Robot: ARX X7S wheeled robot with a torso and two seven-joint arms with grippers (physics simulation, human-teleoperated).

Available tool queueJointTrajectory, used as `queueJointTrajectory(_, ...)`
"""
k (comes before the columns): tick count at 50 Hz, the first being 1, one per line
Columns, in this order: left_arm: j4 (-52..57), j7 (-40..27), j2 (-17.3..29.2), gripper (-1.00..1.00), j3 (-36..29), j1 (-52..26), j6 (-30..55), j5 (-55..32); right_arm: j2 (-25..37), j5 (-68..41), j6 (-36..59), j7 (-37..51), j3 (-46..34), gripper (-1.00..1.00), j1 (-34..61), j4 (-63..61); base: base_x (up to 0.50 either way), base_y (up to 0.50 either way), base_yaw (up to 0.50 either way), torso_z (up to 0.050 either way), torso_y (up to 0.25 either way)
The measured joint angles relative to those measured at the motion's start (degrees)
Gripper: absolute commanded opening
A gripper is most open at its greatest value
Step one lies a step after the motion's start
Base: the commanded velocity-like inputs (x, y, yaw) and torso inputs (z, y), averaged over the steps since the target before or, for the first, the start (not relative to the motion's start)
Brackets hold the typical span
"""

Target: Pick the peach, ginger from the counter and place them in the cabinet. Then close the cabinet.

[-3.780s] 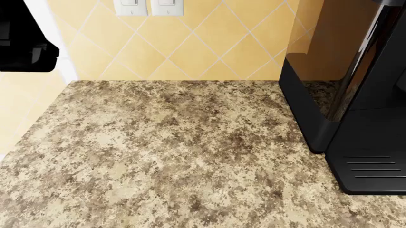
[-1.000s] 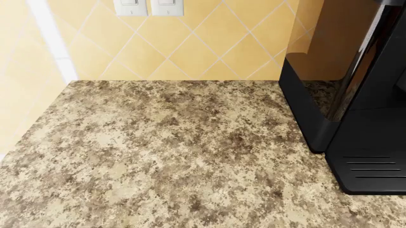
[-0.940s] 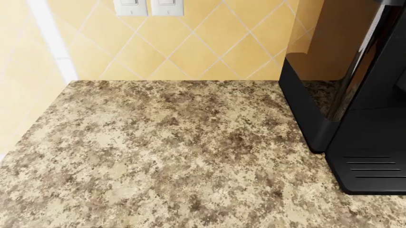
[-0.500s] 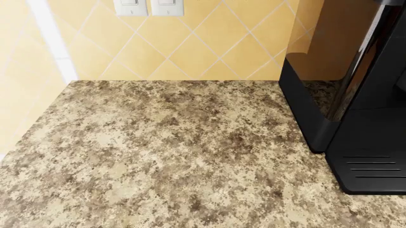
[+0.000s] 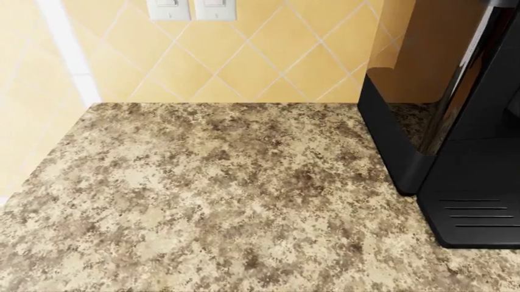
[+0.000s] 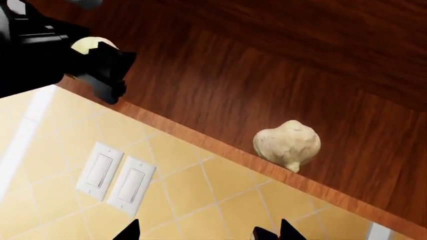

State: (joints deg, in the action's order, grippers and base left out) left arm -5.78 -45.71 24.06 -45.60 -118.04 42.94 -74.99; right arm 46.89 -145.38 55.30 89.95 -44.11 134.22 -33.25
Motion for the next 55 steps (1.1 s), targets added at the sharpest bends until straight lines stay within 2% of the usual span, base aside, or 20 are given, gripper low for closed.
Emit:
queueJointTrajectory(19, -2.0, -0.7, 1.2, 1.0, 0.0, -0.7, -2.5, -5.6, 0.6, -0.4, -0.7, 0.0, -0.2, 1.0, 0.3, -0.6, 0.0, 0.0, 0.0, -0.001, 0.0)
queueJointTrajectory(33, 2.3, -5.4, 3.6, 1.0, 1.6, -1.3, -2.0, -10.2, 1.1, -0.8, -0.9, 0.0, -0.3, 1.0, 0.7, -1.0, 0.0, 0.0, 0.0, 0.0, 0.0)
queueJointTrajectory(55, 5.9, -8.2, 4.8, 1.0, 4.2, -2.6, -2.6, -12.2, 1.5, -0.8, -0.8, 0.0, 0.0, 1.0, 0.8, -1.1, 0.0, 0.0, 0.0, 0.0, 0.0)
